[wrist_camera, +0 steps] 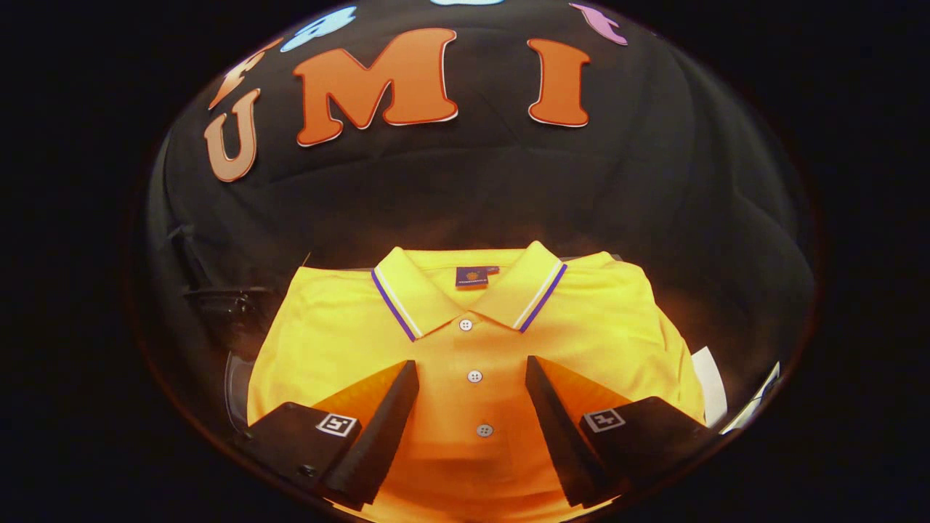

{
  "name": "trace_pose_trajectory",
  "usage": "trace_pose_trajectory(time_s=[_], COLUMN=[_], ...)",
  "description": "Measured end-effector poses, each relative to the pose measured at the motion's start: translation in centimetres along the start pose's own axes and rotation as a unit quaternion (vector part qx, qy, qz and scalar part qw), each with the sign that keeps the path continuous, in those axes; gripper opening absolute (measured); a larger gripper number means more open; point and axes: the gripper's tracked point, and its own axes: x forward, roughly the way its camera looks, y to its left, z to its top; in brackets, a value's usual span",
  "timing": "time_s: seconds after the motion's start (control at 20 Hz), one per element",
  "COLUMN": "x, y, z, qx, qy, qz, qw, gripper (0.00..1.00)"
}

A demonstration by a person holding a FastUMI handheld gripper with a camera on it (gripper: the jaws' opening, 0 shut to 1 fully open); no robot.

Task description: Put the clothes into the washing machine and then close the washing machine lid.

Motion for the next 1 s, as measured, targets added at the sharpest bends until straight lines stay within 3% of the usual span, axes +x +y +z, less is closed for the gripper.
trace_pose_trajectory(time_s=[0.35, 0.8, 0.95, 1.0], x=[0.1, -0.1, 0.2, 0.1], y=[0.6, 1.3, 1.4, 1.5], z=[0.1, 0.0, 0.1, 0.0], qx=[-0.012, -0.019, -0.02, -0.021], qy=[0.021, 0.044, 0.053, 0.051], qz=[0.008, 0.018, 0.012, 0.009], qw=[1.0, 0.999, 0.998, 0.998], gripper=[0.86, 0.35, 0.34, 0.17])
